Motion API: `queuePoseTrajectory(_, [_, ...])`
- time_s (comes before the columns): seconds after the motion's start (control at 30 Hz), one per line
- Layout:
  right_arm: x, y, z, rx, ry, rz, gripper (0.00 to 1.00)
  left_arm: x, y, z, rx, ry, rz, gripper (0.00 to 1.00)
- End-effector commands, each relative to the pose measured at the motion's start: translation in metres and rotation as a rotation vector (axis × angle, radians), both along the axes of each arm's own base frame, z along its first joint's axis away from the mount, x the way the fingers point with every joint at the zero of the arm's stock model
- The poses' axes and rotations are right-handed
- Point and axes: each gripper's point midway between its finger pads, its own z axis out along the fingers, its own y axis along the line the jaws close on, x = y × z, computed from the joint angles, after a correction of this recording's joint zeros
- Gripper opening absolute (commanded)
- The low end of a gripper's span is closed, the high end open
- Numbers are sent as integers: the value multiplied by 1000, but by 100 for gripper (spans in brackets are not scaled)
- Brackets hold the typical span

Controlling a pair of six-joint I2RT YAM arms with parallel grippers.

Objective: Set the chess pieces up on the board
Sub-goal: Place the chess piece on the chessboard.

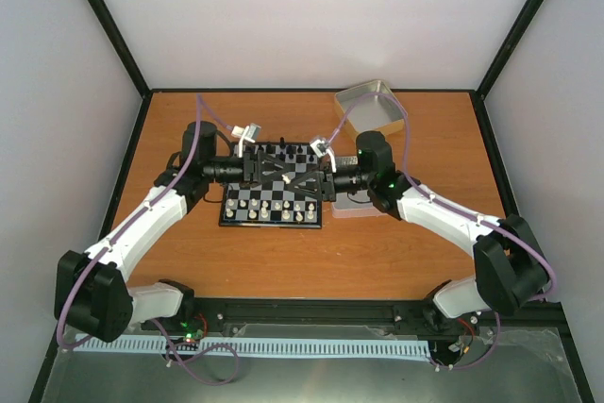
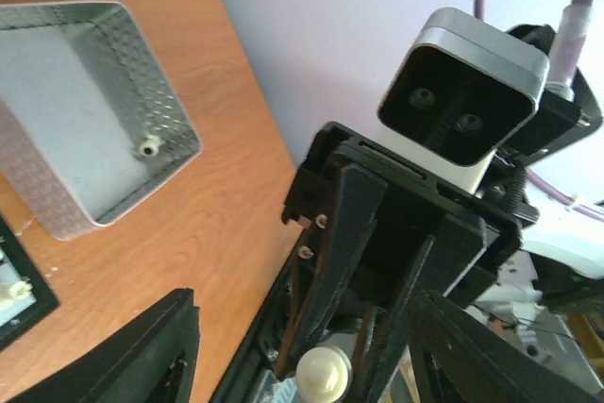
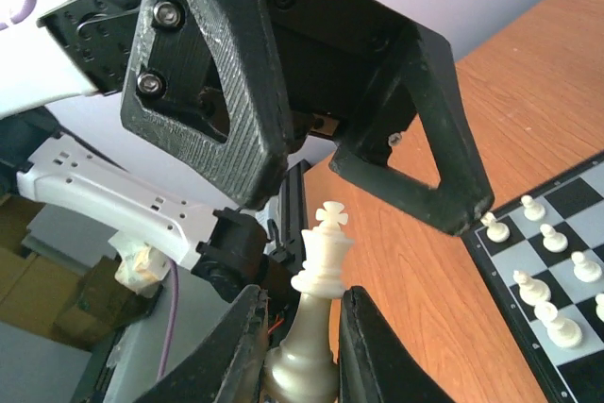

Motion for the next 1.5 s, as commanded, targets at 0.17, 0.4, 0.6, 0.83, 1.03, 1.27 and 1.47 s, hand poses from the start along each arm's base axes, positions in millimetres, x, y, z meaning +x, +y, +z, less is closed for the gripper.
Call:
queuePoseTrajectory(0.17, [-6, 9, 10, 5, -76, 77, 11, -28, -4, 6, -73, 15, -161, 37])
queuePoseTrajectory(0.4, [0, 12, 0, -33, -62, 64, 10, -32, -3, -2, -68, 28, -171, 14])
queuePoseTrajectory(0.6, [4, 13, -9, -59, -35, 54, 15, -30, -2, -4, -47, -5, -151, 1])
queuePoseTrajectory(0.83, [0, -4, -17, -89, -65, 27, 65, -4, 19, -35, 168, -78, 67, 3])
queuePoseTrajectory(1.03, [23, -43, -52, -208, -28, -169, 76, 9, 50, -85, 465, -149, 297, 1])
queuePoseTrajectory(1.27, [60, -67, -78, -317, 37, -405, 75, 9, 50, -119, 690, -209, 417, 1])
queuePoseTrajectory(1.47, [71, -75, -87, -345, 60, -491, 75, 4, 41, -137, 778, -243, 413, 1])
